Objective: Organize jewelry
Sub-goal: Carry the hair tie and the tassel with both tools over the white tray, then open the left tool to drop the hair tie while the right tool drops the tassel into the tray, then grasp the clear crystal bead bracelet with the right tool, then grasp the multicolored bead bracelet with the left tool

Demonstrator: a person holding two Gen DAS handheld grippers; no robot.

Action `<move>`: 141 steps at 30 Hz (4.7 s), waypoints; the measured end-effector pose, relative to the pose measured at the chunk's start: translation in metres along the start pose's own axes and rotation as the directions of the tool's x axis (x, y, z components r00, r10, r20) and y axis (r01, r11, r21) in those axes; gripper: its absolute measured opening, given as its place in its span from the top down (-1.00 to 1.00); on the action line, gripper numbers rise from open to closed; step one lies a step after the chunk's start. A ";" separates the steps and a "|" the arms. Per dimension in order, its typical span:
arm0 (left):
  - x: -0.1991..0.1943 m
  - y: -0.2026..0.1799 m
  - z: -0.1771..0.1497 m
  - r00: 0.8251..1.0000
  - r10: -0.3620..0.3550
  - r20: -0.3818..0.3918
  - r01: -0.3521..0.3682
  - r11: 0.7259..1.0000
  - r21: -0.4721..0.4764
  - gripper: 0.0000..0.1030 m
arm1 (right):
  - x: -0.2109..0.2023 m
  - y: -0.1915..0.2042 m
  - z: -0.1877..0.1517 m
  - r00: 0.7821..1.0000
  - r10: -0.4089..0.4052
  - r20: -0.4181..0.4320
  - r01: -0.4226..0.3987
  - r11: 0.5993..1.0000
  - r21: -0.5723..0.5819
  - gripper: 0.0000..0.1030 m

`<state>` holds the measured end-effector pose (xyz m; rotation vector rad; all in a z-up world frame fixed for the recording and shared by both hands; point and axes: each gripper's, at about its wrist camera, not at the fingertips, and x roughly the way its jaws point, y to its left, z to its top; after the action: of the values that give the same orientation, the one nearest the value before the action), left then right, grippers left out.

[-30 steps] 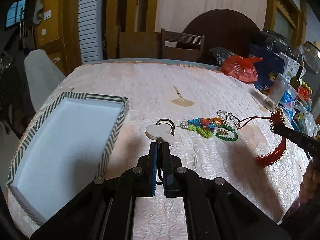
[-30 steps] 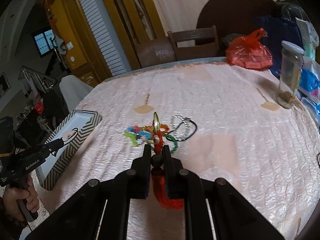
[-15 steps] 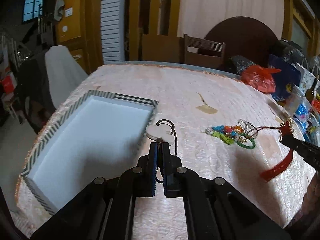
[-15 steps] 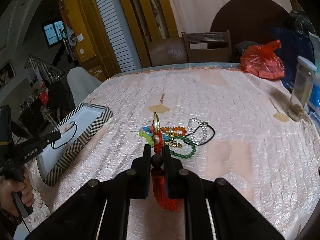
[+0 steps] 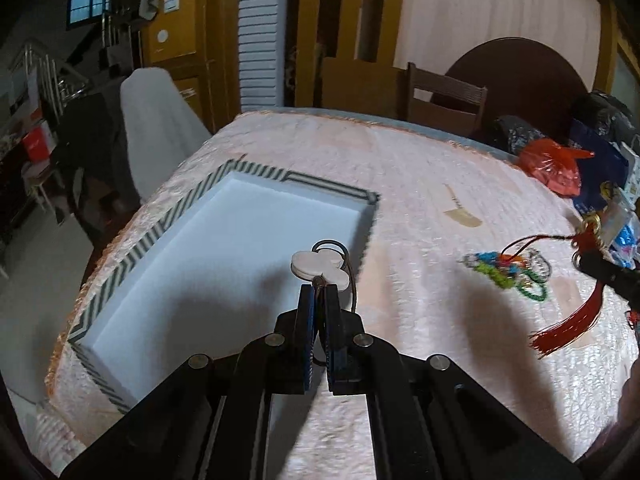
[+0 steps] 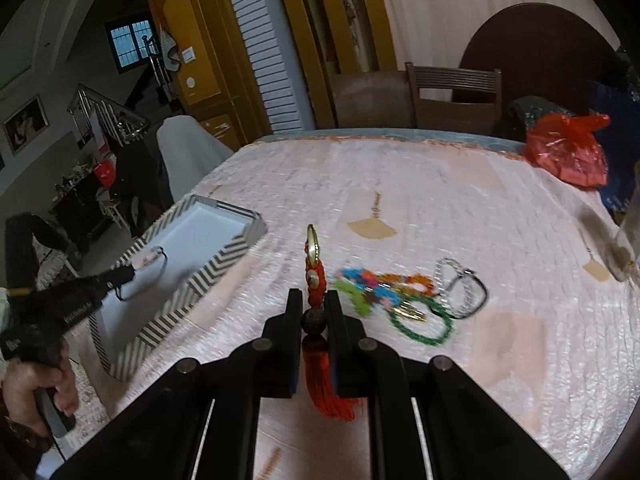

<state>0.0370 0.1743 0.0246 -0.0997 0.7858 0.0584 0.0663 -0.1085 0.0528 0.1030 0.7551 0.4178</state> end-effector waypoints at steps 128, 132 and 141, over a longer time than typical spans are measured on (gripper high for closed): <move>0.138 -0.221 -0.004 0.913 -0.340 -0.225 0.392 0.885 0.251 0.50 | 0.051 -0.167 -0.052 0.956 -0.222 -0.192 0.256 0.950 0.179 0.84; 0.119 -0.198 -0.011 0.906 -0.373 -0.200 0.414 0.878 0.241 0.50 | 0.049 -0.170 -0.055 0.962 -0.200 -0.184 0.236 0.951 0.198 0.84; 0.102 -0.153 -0.032 0.902 -0.369 -0.222 0.415 0.884 0.215 0.50 | 0.051 -0.169 -0.055 0.972 -0.157 -0.176 0.196 0.953 0.230 0.47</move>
<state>0.1001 0.0202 -0.0594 -0.0151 0.9302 -0.4465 0.1179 -0.2457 -0.0601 0.2356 0.9611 0.1603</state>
